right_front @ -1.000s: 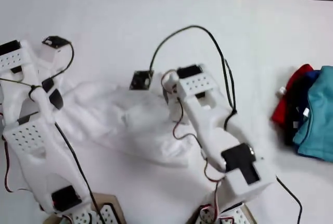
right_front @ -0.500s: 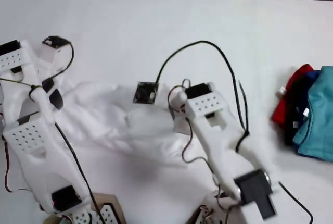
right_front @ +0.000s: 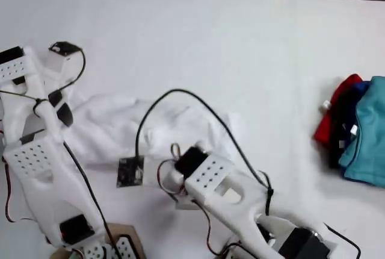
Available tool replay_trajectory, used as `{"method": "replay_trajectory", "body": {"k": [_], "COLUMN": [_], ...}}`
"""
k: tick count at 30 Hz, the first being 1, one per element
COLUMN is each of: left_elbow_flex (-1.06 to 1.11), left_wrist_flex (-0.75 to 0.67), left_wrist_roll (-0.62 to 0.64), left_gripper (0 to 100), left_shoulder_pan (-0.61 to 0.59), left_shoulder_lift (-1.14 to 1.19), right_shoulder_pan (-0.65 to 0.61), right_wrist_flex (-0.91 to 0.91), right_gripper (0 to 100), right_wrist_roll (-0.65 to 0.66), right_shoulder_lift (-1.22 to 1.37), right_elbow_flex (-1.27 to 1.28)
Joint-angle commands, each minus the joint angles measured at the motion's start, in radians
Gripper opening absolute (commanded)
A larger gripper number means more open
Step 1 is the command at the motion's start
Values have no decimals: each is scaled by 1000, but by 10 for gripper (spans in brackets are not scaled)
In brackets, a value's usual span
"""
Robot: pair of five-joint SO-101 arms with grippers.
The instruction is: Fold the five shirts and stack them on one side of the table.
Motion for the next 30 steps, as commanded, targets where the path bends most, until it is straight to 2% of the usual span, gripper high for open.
{"method": "replay_trajectory", "body": {"k": [1,9,19,25,30], "left_elbow_flex": [-2,-2,-2,-2,-2], "left_wrist_flex": [18,20,20,20,18], "left_wrist_roll": [-6,-8,-8,-9,-9], "left_gripper": [184,184,184,184,184], "left_shoulder_pan": [-2,-5,-3,-8,-6], "left_shoulder_lift": [-5,-5,-5,-5,-5], "right_shoulder_pan": [-12,-8,-7,90,145], "right_wrist_flex": [-85,-231,-239,-229,-216], "right_gripper": [116,211,211,211,211], "right_wrist_roll": [-12,-9,-12,-5,64], "right_shoulder_lift": [25,222,286,286,295], "right_elbow_flex": [49,61,25,-43,-72]}}
